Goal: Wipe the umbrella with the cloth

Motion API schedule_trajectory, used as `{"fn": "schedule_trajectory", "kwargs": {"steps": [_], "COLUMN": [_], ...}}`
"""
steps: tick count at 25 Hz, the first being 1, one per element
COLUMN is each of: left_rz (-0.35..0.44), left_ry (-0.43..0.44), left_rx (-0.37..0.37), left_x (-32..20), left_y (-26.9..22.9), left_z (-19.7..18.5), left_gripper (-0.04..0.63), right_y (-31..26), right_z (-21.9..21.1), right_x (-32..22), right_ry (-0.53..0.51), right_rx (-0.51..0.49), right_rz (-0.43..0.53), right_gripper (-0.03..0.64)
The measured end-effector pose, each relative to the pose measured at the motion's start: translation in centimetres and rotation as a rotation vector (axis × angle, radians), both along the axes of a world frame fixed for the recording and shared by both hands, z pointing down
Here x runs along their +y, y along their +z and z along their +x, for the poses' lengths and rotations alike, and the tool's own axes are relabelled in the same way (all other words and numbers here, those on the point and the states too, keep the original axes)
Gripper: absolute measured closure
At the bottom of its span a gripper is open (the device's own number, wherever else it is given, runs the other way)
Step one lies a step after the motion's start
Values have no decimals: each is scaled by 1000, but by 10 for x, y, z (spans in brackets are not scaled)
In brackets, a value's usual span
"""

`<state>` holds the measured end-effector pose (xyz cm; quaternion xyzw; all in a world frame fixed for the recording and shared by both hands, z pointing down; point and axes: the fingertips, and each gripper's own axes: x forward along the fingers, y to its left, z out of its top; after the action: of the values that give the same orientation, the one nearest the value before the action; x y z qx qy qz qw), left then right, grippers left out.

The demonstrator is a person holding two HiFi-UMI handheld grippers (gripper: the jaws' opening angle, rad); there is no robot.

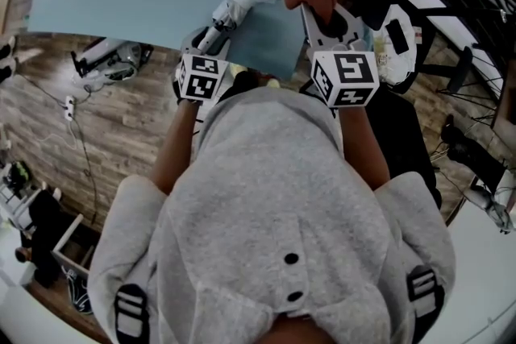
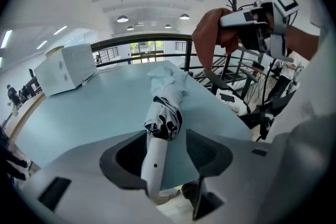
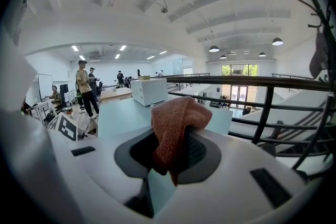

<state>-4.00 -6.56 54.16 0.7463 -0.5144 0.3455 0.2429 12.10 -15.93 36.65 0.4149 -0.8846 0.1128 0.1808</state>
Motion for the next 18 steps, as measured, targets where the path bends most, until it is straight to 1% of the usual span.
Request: {"fn": "schedule_trajectory", "kwargs": {"steps": [6,10,14,18], "left_rz": [-72,-102,-149,-169], "left_ry": [-1,7,18,28], "left_rx": [-37,-43,-33,-34], "left_x": [0,-4,-3,-4], "left_y": [28,42,53,60], "left_z": [-8,-12,-14,-16], "left_gripper": [365,365,365,365], "right_y": [10,15,17,19], "right_z": [-1,-3,-5,-5], "right_x": [-4,-6,-7,-9], "right_ry": [-8,-13,-13,3], "right_rx": [33,44,59,67], "right_rz": [-14,-20,-24,-31], "right_gripper": [535,535,535,535]}}
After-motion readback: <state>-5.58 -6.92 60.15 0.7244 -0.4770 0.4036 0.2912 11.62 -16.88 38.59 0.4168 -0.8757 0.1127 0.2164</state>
